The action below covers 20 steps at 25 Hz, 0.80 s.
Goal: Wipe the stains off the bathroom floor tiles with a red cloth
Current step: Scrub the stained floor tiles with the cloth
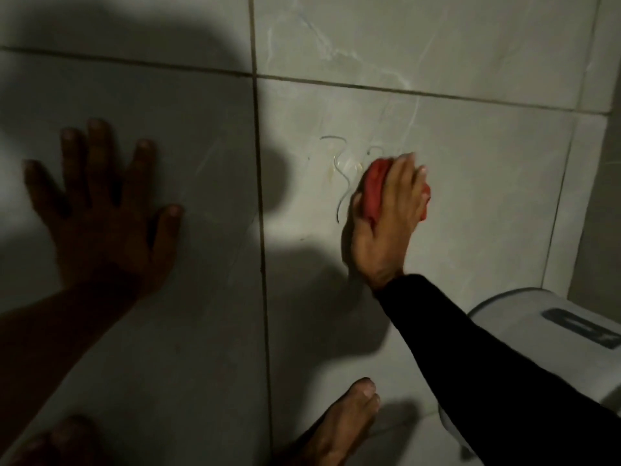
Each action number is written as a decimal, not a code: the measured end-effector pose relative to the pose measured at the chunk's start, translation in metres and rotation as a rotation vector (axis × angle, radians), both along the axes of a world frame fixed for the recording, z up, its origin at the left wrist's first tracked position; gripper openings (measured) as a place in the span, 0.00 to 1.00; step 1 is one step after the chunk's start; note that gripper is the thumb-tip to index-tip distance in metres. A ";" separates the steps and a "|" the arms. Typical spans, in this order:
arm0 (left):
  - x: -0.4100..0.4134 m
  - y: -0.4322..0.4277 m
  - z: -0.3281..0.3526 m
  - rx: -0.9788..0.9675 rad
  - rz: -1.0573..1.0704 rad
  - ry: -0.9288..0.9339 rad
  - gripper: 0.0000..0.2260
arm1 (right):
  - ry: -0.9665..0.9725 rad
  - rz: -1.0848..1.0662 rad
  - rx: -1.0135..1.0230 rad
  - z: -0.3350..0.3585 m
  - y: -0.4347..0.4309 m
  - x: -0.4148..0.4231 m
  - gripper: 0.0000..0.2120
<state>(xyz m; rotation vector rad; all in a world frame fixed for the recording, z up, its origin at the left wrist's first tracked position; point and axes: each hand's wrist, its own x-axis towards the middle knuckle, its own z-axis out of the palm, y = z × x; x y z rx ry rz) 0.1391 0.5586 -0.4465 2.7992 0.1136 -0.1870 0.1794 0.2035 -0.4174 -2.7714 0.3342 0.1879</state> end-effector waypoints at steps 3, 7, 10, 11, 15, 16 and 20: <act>-0.003 -0.003 0.005 -0.035 0.027 -0.033 0.37 | 0.124 0.216 0.004 0.019 -0.031 -0.041 0.36; -0.001 -0.002 0.003 0.027 -0.034 -0.027 0.35 | 0.093 -0.046 0.032 0.008 -0.034 0.058 0.41; 0.000 -0.002 0.002 0.072 -0.041 -0.005 0.34 | 0.074 0.365 -0.013 0.009 -0.021 0.053 0.39; 0.000 -0.002 0.003 0.077 -0.043 -0.002 0.34 | 0.124 0.434 -0.030 0.017 -0.030 0.037 0.38; -0.001 -0.003 0.001 0.092 -0.090 -0.013 0.33 | 0.085 0.079 0.006 0.013 -0.016 0.099 0.40; 0.000 -0.003 0.001 0.090 -0.095 -0.022 0.33 | 0.065 0.116 0.004 0.011 0.002 0.111 0.41; -0.002 -0.002 0.007 0.070 -0.087 -0.057 0.31 | 0.076 0.438 -0.002 0.011 0.014 0.087 0.39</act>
